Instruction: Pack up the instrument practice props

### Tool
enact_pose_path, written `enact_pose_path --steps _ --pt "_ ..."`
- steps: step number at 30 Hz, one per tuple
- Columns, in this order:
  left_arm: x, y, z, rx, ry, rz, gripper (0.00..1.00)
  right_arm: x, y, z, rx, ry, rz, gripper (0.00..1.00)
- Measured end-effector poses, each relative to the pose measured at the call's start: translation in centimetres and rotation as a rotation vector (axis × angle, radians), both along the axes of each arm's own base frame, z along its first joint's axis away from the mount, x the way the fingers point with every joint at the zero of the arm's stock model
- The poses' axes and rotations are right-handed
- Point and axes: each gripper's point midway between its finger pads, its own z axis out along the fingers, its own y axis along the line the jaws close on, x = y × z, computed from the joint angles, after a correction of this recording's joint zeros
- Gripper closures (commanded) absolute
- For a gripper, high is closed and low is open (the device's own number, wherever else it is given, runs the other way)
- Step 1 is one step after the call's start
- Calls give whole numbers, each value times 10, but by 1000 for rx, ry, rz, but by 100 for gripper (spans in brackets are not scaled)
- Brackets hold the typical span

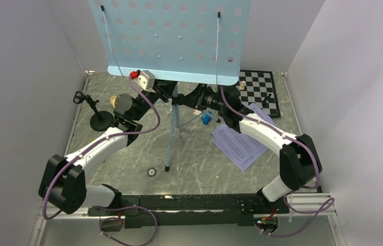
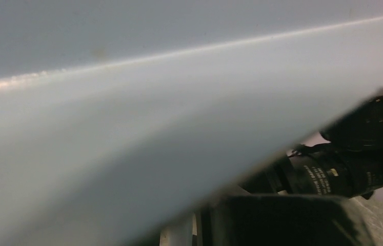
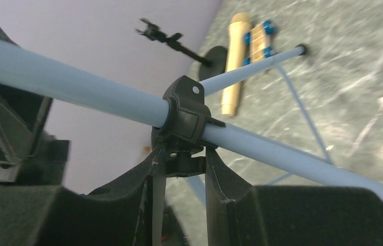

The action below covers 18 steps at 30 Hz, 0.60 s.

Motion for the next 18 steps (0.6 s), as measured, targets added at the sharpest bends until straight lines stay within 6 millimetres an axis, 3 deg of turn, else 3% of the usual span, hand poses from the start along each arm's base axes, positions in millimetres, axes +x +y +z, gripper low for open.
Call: enact_pose_path --steps 2,3,5,8,13,16,18 --pt "0 0 0 0 0 1 100 0 0 0 -88 -83 -29 97" --pt "0 0 0 0 0 1 100 0 -1 0 -117 -105 -38 80" --pt "0 0 0 0 0 1 100 0 -3 0 -130 -117 -34 54" --pt "0 0 0 0 0 1 100 0 -6 -1 -118 -104 -22 40" --pt "0 0 0 1 -1 0 100 -4 -6 -9 -67 -31 6 36" --pt "0 0 0 1 -1 0 100 -6 0 -5 -4 15 30 42" --pt "0 0 0 1 -1 0 100 -8 3 -3 37 41 43 50"
